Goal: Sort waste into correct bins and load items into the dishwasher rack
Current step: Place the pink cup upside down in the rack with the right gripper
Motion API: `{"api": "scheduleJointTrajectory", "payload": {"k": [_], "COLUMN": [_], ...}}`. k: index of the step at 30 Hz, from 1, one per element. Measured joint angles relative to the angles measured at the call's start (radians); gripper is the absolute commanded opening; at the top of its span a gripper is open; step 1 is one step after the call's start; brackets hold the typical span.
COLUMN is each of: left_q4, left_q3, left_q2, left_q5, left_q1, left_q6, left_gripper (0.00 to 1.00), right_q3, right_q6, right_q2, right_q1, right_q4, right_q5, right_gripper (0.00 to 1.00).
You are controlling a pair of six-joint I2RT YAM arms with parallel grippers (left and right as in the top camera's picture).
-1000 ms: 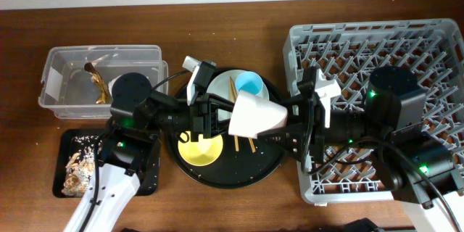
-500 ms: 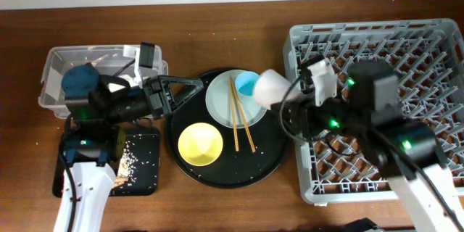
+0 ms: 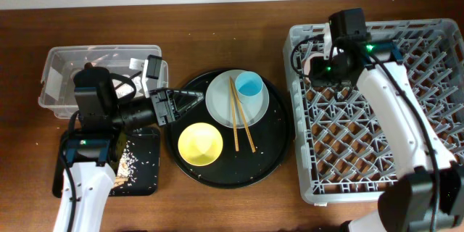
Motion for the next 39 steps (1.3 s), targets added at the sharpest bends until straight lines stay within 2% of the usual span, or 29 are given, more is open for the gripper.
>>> {"api": "scheduleJointTrajectory", "payload": {"k": [9, 13, 14, 24, 25, 27, 32, 34, 35, 37, 39], "left_q4": [0.0, 0.0, 0.0, -0.001, -0.006, -0.042, -0.174, -0.433, -0.489, -0.562, -0.551], "left_q3": [0.0, 0.0, 0.0, 0.0, 0.0, 0.0, 0.029, 0.231, 0.364, 0.546, 0.649], "left_q2": [0.0, 0.0, 0.0, 0.0, 0.0, 0.0, 0.008, 0.108, 0.19, 0.323, 0.46], "left_q5": [-0.014, -0.014, -0.016, -0.072, -0.102, -0.198, -0.618, -0.832, -0.906, -0.988, -1.06], "left_q1": [0.0, 0.0, 0.0, 0.0, -0.006, -0.046, -0.346, -0.44, -0.467, -0.488, -0.492], "left_q6": [0.019, 0.019, 0.019, 0.023, 0.023, 0.023, 0.023, 0.046, 0.061, 0.095, 0.117], "left_gripper": [0.25, 0.26, 0.31, 0.33, 0.33, 0.38, 0.45, 0.51, 0.52, 0.52, 0.52], "right_q3": [0.0, 0.0, 0.0, 0.004, 0.018, 0.071, 0.143, 0.144, 0.144, 0.144, 0.144], "right_q6": [-0.002, 0.003, -0.005, -0.003, -0.003, 0.004, -0.003, -0.003, -0.003, -0.003, -0.002], "right_q2": [0.052, 0.052, 0.052, 0.052, 0.051, 0.028, -0.153, -0.156, -0.152, -0.15, -0.15], "right_q1": [-0.008, -0.008, -0.008, -0.008, -0.008, -0.008, -0.008, -0.008, -0.008, -0.008, -0.008], "right_q4": [0.002, 0.001, -0.001, -0.032, -0.066, -0.129, -0.212, -0.234, -0.238, -0.24, -0.238], "right_q5": [0.004, 0.004, 0.003, 0.004, 0.003, -0.021, -0.047, -0.047, -0.047, -0.047, -0.047], "right_gripper": [0.41, 0.71, 0.79, 0.82, 0.85, 0.98, 0.98, 0.98, 0.98, 0.98, 0.98]}}
